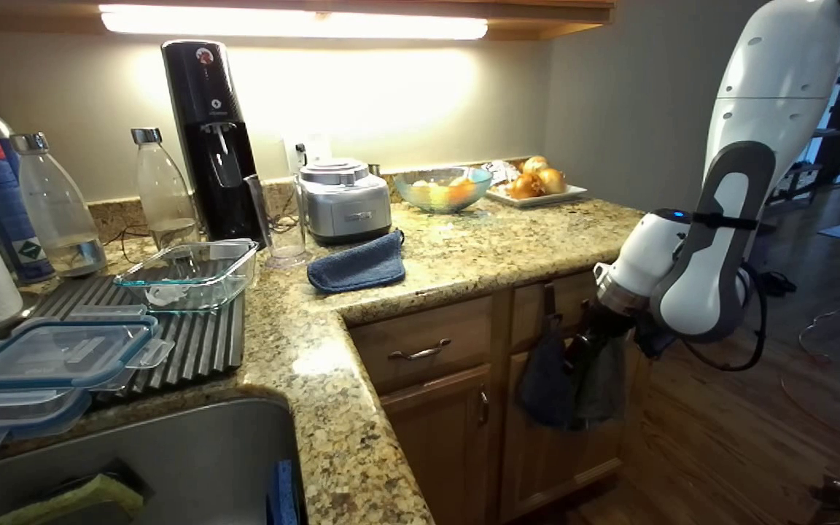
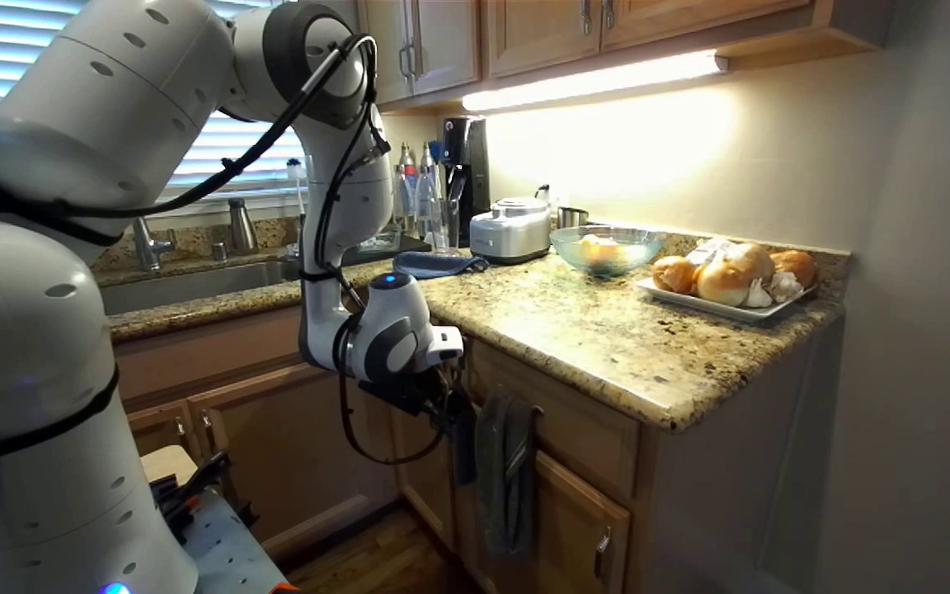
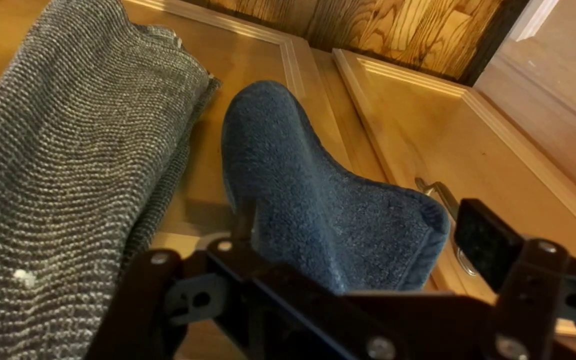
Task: Take the left blue towel from the hanger and put it on the counter top
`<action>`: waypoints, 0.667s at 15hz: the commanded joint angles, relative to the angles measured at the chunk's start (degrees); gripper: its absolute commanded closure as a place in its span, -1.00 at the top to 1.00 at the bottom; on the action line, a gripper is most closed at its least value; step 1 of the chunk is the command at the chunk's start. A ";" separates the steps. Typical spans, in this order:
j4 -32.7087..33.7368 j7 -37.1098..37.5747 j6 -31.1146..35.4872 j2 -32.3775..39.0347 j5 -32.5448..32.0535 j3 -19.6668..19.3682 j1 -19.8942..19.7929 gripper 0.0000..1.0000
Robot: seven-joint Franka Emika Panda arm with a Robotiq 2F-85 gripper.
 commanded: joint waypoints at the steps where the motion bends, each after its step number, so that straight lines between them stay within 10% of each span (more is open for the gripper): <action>1: 3.03 -3.20 0.19 1.20 0.29 1.37 -2.66 1.00; 10: 8.92 -6.42 0.23 5.68 -1.43 3.46 -6.72 1.00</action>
